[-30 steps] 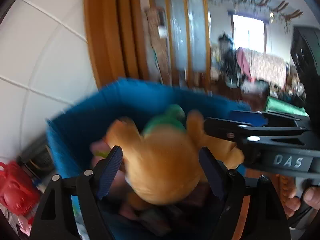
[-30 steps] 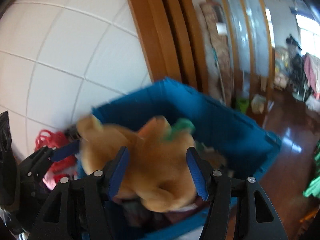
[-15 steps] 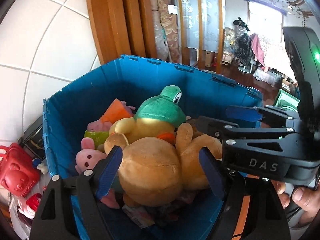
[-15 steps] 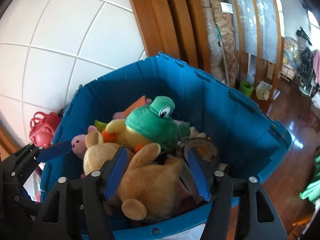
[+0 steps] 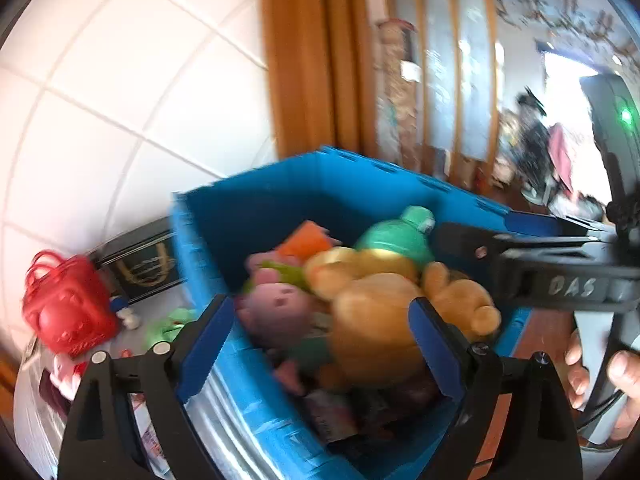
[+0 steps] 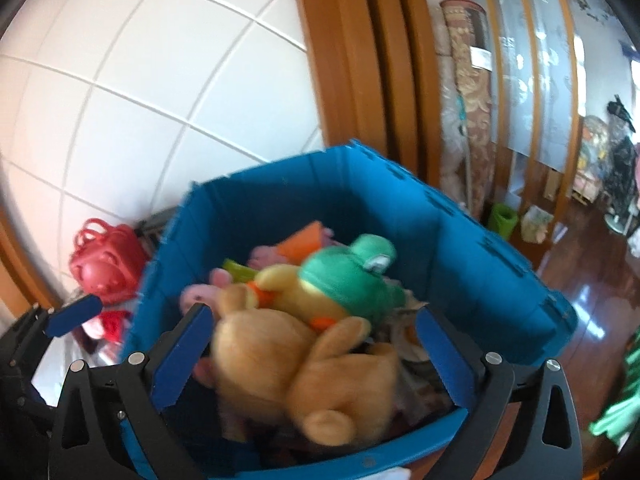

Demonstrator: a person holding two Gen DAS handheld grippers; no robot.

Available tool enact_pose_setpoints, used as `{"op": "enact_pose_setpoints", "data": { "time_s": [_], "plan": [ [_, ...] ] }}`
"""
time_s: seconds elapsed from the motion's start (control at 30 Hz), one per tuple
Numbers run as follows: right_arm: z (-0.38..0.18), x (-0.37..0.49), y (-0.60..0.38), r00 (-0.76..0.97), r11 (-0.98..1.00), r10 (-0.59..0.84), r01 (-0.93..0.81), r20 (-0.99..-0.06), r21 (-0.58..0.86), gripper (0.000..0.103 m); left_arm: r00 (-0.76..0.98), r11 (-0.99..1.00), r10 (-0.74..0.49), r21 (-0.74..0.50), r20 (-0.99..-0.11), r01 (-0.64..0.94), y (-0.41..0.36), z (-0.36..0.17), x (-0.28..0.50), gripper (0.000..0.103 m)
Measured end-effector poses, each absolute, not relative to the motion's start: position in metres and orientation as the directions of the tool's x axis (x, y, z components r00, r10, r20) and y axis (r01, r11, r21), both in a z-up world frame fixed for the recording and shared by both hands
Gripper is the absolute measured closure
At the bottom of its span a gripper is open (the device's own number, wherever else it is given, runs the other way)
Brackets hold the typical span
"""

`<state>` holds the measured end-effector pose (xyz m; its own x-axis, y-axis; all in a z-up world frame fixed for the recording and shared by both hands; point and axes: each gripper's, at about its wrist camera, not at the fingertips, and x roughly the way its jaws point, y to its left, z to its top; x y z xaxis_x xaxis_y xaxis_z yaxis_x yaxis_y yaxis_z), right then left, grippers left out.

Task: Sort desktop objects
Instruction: 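Return both grippers from the crate to the pile on the bed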

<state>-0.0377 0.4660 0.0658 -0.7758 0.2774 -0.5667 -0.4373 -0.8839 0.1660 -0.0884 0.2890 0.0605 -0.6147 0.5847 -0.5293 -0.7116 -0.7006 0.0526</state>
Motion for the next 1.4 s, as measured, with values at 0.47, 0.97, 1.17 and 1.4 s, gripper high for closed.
{"op": "enact_pose_setpoints", "data": {
  "time_s": [0.47, 0.97, 1.17, 1.4],
  "plan": [
    [0.100, -0.108, 0.310, -0.885, -0.974, 0.040, -0.138, -0.464, 0.178, 0.000, -0.751, -0.906, 0.373, -0.038, -0.545, -0.422, 0.094, 0.038, -0.173, 0.013],
    [0.020, -0.274, 0.214, -0.773, -0.976, -0.015, -0.127, -0.634, 0.178, 0.000, -0.707, -0.997, 0.064, -0.011, -0.705, -0.078, -0.113, -0.036, -0.326, 0.013],
    [-0.032, -0.372, 0.215, -0.684, -0.978, -0.010, -0.146, -0.729, 0.150, 0.000, -0.621, -0.999, -0.006, -0.028, -0.784, 0.045, -0.171, -0.069, -0.409, 0.013],
    [-0.112, -0.509, 0.219, -0.569, -0.985, -0.009, -0.134, -0.822, 0.104, 0.000, -0.502, -0.996, -0.039, -0.007, -0.864, 0.090, -0.191, -0.128, -0.528, 0.013]
  ]
}}
